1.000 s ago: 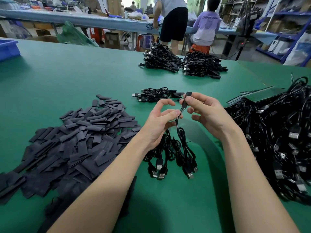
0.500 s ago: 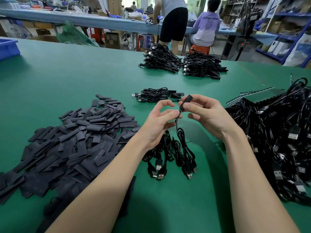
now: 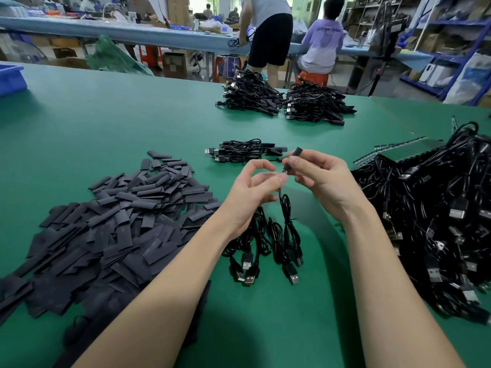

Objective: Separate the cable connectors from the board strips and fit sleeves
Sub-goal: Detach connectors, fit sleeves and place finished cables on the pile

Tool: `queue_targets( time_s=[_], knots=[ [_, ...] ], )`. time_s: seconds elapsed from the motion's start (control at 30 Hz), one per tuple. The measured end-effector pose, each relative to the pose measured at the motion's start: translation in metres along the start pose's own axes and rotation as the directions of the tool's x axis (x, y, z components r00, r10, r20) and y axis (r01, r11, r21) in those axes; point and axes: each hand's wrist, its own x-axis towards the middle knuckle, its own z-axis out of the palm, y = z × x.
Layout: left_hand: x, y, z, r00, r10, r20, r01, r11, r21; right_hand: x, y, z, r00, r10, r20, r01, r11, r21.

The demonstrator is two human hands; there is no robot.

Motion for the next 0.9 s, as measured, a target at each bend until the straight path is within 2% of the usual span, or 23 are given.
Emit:
queue_targets(
  time_s=[0.1, 0.53, 0.67, 0.77, 0.9],
  knots=[
    [0.001, -0.004, 0.003, 0.998, 0.018, -0.059, -0.014, 0.998, 0.068, 0.002, 0.002, -0.006, 0.997, 0.014, -0.078, -0.015, 1.0, -0.007],
    [-0.001, -0.005, 0.003, 0.99, 0.041, -0.136, -0.02, 0.988, 0.153, 0.004, 0.016, 0.0, 0.991, 0.08, -0.107, -0.079, 0.997, 0.018],
    [0.0, -0.006, 0.002, 0.986, 0.042, -0.161, -0.016, 0.987, 0.157, 0.001, 0.018, 0.002, 0.994, 0.09, -0.07, -0.091, 0.996, -0.016],
    [0.002, -0.006, 0.001, 0.985, 0.018, -0.17, -0.002, 0.995, 0.096, -0.001, 0.019, 0.006, 0.994, 0.058, -0.089, -0.062, 0.997, -0.046],
    [0.002, -0.005, 0.001, 0.979, -0.012, -0.202, 0.018, 1.0, 0.026, -0.001, 0.019, 0.011, 0.995, -0.058, -0.082, 0.044, 0.985, -0.166]
  ],
)
